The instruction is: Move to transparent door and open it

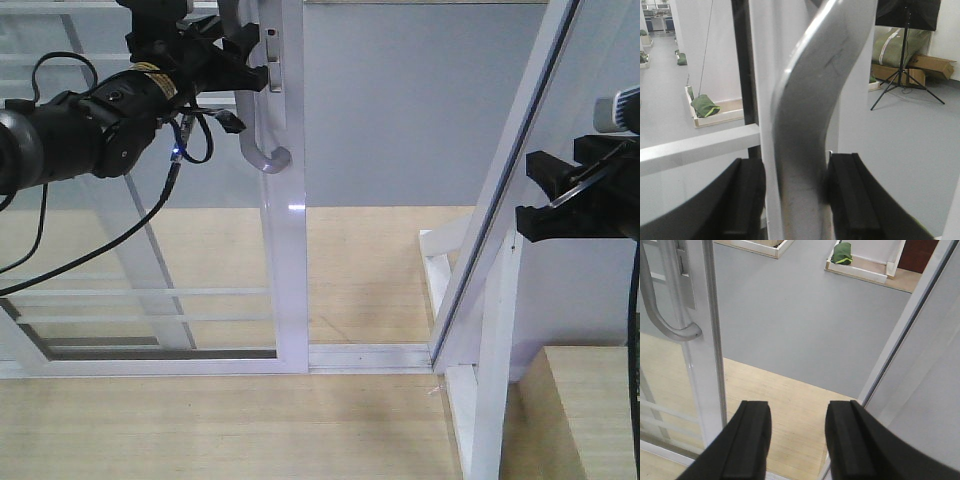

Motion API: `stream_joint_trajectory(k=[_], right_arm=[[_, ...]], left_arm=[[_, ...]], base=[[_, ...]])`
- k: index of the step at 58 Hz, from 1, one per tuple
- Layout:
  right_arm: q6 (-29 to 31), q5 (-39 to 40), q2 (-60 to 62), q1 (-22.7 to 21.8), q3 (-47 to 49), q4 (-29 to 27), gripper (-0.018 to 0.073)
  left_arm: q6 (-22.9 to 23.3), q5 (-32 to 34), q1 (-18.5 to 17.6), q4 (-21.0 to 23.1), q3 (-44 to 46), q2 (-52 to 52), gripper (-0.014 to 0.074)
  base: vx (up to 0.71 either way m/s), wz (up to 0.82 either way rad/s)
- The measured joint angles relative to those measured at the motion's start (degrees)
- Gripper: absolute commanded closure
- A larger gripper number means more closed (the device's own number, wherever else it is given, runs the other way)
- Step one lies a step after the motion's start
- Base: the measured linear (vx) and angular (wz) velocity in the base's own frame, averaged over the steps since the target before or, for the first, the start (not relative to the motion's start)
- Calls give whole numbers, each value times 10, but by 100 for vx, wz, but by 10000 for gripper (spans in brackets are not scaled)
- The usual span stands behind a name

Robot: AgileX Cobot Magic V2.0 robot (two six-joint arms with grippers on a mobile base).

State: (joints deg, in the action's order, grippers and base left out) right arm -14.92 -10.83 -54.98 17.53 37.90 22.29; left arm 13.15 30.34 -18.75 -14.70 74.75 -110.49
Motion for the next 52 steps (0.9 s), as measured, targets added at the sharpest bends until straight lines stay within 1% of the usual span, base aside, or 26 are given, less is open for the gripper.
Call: stream_joint_trajectory(k=[12, 19, 25, 36, 43, 52], right_arm=[[0, -1, 0, 0, 0, 0, 216], [0, -3, 0, 0, 0, 0, 216], [0, -11, 0, 0, 0, 0, 216], [0, -33, 0, 0, 0, 0, 216], [0, -34, 0, 0, 0, 0, 216], [0, -37, 0, 0, 0, 0, 216]], left_arm=[[-5, -1, 0, 2, 4, -4, 220], [-8, -11, 0, 16, 4, -2, 251], [-19, -44, -3, 32, 5, 7, 276], [-60, -101, -3, 54, 10, 23, 282], [-67, -121, 2, 65, 10, 29, 281], [-67, -152, 16, 67, 10, 39, 281]], base=[[0, 0], [0, 0], [0, 0], [0, 0], [0, 0], [0, 0]])
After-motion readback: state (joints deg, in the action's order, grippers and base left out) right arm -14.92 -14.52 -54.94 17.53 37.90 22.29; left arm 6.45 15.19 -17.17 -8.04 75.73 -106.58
